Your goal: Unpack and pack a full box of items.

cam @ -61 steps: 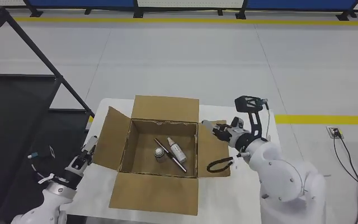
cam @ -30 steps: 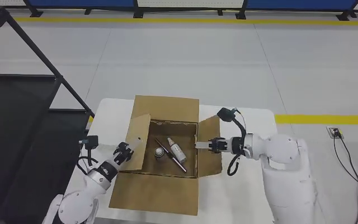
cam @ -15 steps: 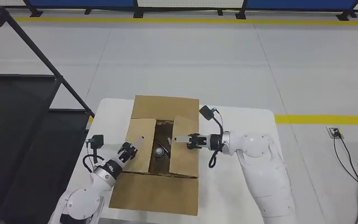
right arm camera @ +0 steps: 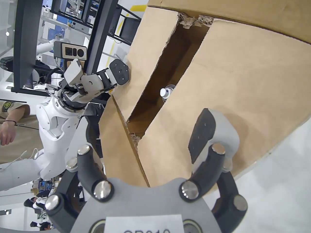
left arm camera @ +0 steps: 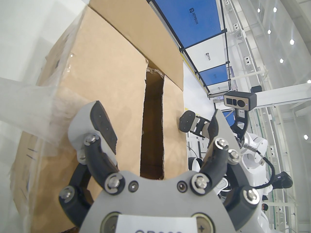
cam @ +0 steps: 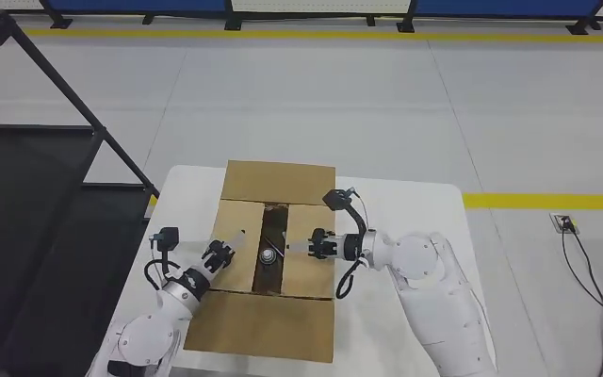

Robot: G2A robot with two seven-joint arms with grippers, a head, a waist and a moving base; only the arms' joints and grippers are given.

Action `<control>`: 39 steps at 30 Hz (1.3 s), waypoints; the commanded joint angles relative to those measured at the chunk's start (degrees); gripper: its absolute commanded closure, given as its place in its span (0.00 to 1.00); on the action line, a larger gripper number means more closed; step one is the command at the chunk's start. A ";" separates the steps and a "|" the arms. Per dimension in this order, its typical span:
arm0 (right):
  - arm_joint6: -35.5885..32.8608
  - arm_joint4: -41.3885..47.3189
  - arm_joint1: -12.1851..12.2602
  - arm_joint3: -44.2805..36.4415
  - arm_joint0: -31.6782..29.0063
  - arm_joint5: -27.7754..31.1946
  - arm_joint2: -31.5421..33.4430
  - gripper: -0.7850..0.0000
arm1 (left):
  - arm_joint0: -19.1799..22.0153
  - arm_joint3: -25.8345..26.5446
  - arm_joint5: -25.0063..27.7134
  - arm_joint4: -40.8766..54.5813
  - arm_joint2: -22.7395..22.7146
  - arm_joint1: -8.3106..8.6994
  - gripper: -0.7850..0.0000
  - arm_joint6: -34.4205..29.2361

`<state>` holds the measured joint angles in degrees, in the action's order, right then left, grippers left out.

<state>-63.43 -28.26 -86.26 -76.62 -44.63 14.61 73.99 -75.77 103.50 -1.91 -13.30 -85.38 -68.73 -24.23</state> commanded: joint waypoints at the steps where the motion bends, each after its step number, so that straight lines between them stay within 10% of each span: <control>1: 0.44 -0.85 0.18 -0.48 -0.29 -0.49 -0.53 0.00 | 0.00 -0.02 -0.08 0.00 0.07 0.01 0.00 0.04; 16: 2.35 1.26 1.50 -5.85 -0.29 -3.34 -0.64 0.00 | -6.72 8.24 1.68 10.34 -13.63 0.93 0.00 -1.05; 27: 2.53 -0.84 1.82 -7.55 -0.12 -5.05 -0.60 0.00 | -19.59 5.78 10.23 20.05 -30.54 2.47 0.00 -19.17; 39: 28.71 -5.08 2.06 -8.64 -4.47 -11.41 2.62 0.00 | -17.62 1.91 13.61 17.60 -25.64 4.34 0.00 -38.70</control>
<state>-39.79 -33.04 -84.13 -85.20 -48.69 3.71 76.43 -94.28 105.89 12.25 4.66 -112.27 -64.55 -61.63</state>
